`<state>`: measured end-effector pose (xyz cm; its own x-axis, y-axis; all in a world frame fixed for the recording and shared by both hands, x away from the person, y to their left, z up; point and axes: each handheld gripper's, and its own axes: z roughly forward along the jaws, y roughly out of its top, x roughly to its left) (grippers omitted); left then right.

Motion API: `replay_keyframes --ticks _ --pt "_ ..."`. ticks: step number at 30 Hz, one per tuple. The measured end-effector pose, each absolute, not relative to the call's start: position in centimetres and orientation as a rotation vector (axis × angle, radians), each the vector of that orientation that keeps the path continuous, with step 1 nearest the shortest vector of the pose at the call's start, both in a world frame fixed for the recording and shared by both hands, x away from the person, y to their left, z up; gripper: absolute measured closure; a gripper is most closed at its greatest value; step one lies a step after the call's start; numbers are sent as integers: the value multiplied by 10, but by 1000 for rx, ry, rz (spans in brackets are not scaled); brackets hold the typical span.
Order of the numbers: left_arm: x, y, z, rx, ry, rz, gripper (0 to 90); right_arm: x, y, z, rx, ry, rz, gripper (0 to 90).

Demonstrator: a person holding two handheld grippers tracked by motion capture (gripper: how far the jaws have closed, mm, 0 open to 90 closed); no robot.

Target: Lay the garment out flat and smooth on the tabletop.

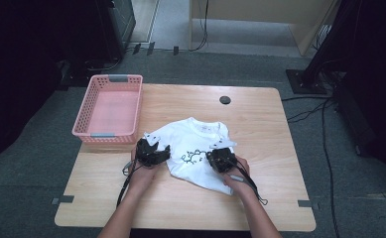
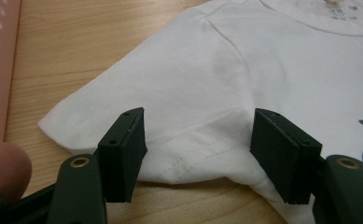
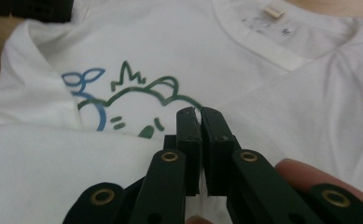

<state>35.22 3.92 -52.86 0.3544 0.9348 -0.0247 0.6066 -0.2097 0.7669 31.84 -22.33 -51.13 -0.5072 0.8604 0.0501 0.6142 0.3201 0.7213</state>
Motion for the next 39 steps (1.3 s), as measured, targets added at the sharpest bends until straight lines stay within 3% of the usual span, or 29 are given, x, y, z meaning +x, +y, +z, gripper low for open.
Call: replay_keyframes --ticks 8,21,32,39 --pt "352 39 -529 1922 1341 598 361 325 -274 -499 1520 1996 1068 883" --pt "352 39 -529 1922 1340 599 361 319 -350 -508 1796 1658 1004 883" --pt "352 39 -529 1924 1339 600 361 311 -383 -524 1910 1530 916 881" --pt "352 39 -529 1925 1339 600 361 307 -375 -515 1859 1511 957 677"
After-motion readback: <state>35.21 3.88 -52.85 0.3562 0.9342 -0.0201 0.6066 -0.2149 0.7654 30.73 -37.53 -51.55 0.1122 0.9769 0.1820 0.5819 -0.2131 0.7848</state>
